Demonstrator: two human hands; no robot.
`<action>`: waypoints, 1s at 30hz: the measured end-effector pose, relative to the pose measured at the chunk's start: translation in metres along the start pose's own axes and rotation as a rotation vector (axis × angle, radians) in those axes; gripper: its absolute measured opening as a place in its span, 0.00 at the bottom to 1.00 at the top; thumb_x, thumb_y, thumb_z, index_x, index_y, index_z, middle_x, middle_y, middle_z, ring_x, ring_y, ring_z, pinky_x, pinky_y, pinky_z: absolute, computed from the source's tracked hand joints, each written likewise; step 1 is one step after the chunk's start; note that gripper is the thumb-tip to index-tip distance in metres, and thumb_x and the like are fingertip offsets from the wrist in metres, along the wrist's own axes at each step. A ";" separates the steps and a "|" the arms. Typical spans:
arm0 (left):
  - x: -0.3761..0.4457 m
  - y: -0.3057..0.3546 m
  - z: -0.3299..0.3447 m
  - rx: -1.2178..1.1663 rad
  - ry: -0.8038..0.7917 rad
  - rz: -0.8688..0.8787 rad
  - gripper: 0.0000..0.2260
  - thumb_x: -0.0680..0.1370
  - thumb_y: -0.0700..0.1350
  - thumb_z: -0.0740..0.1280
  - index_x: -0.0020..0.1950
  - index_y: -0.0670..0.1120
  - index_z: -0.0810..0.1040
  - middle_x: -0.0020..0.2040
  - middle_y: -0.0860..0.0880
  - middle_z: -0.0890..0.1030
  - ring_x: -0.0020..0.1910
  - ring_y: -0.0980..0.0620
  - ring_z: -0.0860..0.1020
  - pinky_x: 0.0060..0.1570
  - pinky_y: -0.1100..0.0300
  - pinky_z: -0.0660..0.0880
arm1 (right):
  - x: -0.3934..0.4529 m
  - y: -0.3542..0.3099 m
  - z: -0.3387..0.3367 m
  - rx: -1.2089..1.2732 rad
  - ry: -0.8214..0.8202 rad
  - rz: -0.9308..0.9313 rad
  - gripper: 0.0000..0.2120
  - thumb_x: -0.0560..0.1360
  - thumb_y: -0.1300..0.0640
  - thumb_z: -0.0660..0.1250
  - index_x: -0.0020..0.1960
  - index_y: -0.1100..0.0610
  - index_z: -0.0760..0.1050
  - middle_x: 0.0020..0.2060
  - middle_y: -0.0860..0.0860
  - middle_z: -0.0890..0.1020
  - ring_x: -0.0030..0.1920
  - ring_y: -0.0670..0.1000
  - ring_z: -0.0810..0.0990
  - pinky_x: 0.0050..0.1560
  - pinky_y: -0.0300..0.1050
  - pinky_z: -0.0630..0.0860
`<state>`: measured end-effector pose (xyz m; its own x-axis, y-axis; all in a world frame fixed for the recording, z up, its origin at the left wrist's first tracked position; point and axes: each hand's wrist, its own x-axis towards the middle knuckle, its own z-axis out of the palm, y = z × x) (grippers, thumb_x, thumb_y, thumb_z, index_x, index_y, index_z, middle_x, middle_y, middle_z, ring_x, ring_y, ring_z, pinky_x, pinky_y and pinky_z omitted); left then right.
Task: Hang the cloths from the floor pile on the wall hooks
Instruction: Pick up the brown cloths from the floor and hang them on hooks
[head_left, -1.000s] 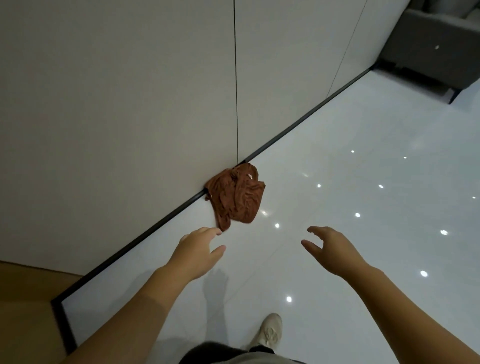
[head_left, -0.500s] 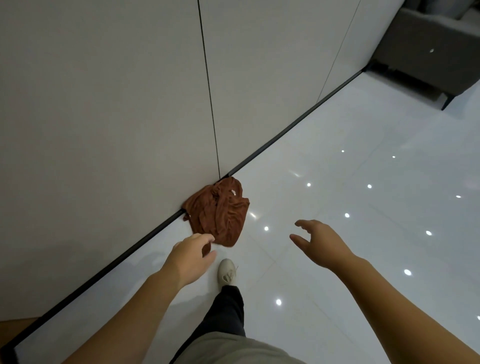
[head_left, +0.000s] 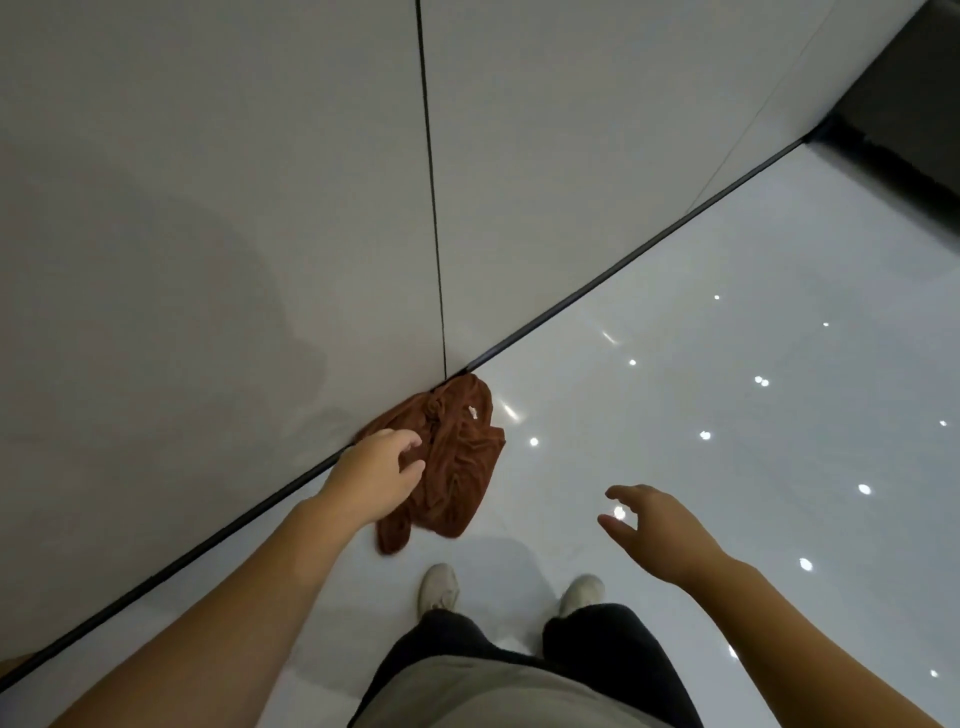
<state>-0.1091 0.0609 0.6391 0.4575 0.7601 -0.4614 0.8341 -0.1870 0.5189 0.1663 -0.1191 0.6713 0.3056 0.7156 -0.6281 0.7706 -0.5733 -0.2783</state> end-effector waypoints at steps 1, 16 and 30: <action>0.008 0.001 0.002 -0.008 -0.001 -0.026 0.16 0.77 0.49 0.65 0.64 0.48 0.75 0.61 0.49 0.77 0.58 0.50 0.76 0.59 0.53 0.74 | 0.014 0.003 -0.007 -0.007 -0.024 -0.012 0.23 0.78 0.45 0.61 0.70 0.52 0.68 0.65 0.51 0.74 0.63 0.50 0.74 0.63 0.42 0.70; 0.103 0.088 0.166 -0.339 -0.039 -0.563 0.18 0.79 0.47 0.61 0.69 0.48 0.71 0.66 0.50 0.74 0.64 0.51 0.72 0.65 0.58 0.68 | 0.310 0.073 -0.102 -0.458 -0.430 -0.300 0.23 0.78 0.46 0.60 0.71 0.54 0.67 0.67 0.52 0.73 0.66 0.52 0.73 0.66 0.44 0.67; 0.299 -0.146 0.390 -0.214 -0.028 -0.512 0.13 0.76 0.43 0.65 0.61 0.45 0.77 0.56 0.47 0.80 0.54 0.48 0.78 0.55 0.54 0.74 | 0.601 0.105 0.197 -0.379 -0.380 -0.203 0.16 0.78 0.52 0.60 0.63 0.56 0.74 0.61 0.54 0.78 0.61 0.55 0.75 0.62 0.46 0.70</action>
<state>0.0263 0.0728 0.1446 0.0202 0.7032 -0.7108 0.8724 0.3349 0.3561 0.3204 0.1722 0.1212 -0.0385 0.5624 -0.8260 0.9609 -0.2059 -0.1850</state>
